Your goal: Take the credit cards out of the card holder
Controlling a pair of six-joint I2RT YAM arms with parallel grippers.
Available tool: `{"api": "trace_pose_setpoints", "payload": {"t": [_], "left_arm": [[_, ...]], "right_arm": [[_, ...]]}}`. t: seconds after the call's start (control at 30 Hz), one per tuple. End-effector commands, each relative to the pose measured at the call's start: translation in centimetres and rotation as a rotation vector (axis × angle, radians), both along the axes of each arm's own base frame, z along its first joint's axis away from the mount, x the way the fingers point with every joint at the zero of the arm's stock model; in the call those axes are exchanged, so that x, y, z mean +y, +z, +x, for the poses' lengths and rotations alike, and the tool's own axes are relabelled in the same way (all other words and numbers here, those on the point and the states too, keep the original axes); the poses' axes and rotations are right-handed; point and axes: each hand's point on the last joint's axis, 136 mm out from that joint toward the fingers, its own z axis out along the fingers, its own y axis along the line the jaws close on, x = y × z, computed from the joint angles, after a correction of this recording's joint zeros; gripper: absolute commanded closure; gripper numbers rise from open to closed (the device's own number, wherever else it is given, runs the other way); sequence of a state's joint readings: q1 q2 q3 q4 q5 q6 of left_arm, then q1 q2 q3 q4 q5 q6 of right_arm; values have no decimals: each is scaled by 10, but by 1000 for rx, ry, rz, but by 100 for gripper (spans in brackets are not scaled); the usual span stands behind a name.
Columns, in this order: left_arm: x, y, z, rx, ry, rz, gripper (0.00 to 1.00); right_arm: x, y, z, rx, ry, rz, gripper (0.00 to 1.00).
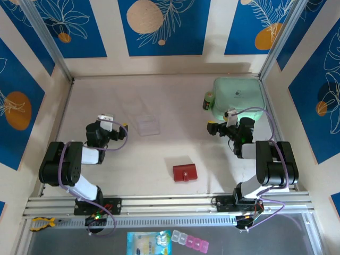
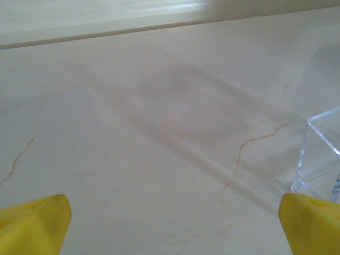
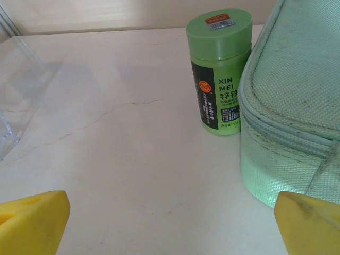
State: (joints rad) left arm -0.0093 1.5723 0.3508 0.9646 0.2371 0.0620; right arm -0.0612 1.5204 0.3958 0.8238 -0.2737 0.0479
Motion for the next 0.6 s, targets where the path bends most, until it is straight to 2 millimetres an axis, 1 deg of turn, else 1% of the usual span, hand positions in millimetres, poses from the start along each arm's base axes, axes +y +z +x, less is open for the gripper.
{"api": "trace_pose_setpoints", "payload": {"t": [0.0,0.3,0.33,0.4,0.57], "left_arm": [[-4,8,1,-33,-33,0,0],[-4,8,1,-32,-32,2,0],[-1,7,2,-28,-16,4,0],[13,5,7,-7,74,8,0],[12,5,6,-12,70,6,0]], "right_arm": [[3,6,-1,-42,28,-12,1],[3,6,-1,-42,29,-12,1],[4,6,-2,-41,30,-11,1],[3,6,-2,-40,29,-11,1],[3,6,-1,-41,29,-10,1]]}}
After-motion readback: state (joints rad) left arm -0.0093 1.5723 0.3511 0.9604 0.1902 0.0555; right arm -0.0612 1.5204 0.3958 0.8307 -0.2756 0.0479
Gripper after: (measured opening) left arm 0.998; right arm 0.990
